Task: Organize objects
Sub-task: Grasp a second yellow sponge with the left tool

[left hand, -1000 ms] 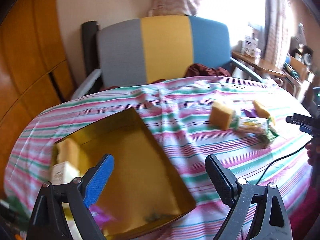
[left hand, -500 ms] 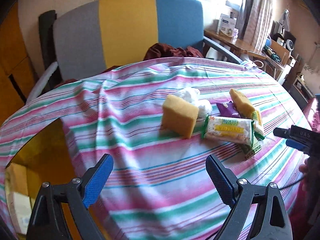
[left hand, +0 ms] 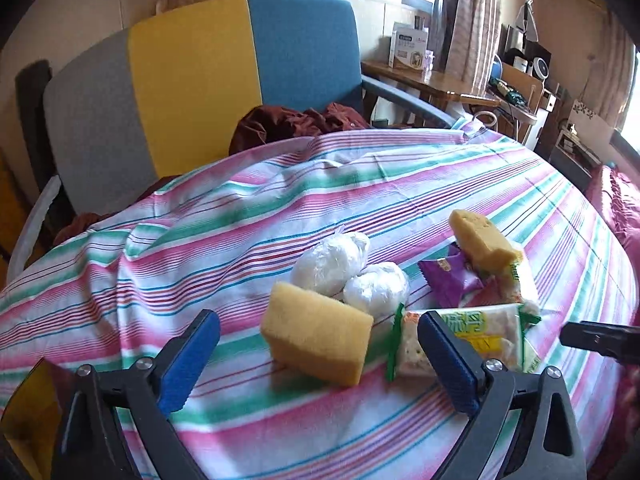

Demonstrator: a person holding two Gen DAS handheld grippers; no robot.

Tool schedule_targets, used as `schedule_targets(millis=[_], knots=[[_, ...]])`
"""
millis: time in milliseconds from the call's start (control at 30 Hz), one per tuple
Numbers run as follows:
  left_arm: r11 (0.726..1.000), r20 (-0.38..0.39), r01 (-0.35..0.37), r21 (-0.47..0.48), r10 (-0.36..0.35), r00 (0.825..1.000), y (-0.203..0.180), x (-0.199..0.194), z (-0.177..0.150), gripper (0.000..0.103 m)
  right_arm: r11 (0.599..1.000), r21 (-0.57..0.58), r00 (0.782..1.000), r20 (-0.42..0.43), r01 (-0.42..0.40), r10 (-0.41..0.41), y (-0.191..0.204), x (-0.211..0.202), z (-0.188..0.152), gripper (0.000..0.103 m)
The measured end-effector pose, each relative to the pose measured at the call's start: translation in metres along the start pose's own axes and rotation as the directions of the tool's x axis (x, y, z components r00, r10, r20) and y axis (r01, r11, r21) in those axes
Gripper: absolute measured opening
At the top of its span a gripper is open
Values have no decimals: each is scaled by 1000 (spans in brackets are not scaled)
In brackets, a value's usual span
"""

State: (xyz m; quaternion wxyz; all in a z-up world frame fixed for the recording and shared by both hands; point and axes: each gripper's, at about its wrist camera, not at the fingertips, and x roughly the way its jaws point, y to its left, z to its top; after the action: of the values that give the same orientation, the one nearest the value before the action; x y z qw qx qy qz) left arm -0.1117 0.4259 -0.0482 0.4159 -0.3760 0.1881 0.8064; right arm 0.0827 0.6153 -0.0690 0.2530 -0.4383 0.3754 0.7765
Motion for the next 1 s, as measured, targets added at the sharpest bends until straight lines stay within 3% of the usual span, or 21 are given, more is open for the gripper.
schedule_targets(millis=[100,167,200,233,367,633,800,1000], knots=[[1000,-42,-12,-8,12,999,0,24,1,99,1000,-3,1000,-6,-7,7,0,2,0,85],[999,-69,30,-26,-32,997,1,36,-4,91,1000,-5,1000,-8,-8,8,1,2,0,85],[999,-81,39,-23,-41,996,0,38,-7,73,1000,-7,1000,-9,-9,9,1,2,0,85],[999,-92,34,-23,-36,995,-1,41,-11,62,1000,-8,1000,-9,-11,11,0,2,0,85],[996,-65,47,-82,-52,997,8,27,-20,59,1000,-7,1000,-8,-10,10,1,3,0,85],[994,-38,0,-109,-4,999,5,-41,-50,59,999,-38,1000,14,-10,11,8,1,-3,85],[993,-27,-22,-116,19,999,8,-78,-78,59,990,-143,999,34,-17,22,30,0,-10,85],[981,-10,-21,-193,19,1000,33,-113,-99,59,951,-304,997,16,-62,71,76,1,-13,85]])
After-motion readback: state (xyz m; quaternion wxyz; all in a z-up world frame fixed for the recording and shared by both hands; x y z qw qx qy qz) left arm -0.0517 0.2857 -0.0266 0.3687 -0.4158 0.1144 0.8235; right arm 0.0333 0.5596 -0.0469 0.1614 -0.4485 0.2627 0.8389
